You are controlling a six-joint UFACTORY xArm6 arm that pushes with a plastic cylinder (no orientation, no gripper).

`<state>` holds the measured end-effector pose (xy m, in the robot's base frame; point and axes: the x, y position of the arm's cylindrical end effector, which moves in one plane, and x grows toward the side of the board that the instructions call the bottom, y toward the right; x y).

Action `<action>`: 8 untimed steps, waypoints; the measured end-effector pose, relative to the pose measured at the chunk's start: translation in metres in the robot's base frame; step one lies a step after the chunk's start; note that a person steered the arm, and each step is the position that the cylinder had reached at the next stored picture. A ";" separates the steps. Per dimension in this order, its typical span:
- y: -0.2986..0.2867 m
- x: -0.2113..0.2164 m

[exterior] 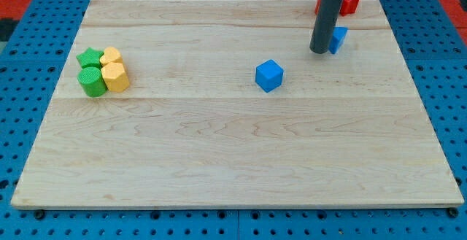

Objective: Push the blue triangle to the bottom of the red star

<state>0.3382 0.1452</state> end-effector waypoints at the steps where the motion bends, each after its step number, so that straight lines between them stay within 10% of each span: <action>1: -0.004 0.006; 8: 0.052 -0.037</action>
<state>0.3013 0.1977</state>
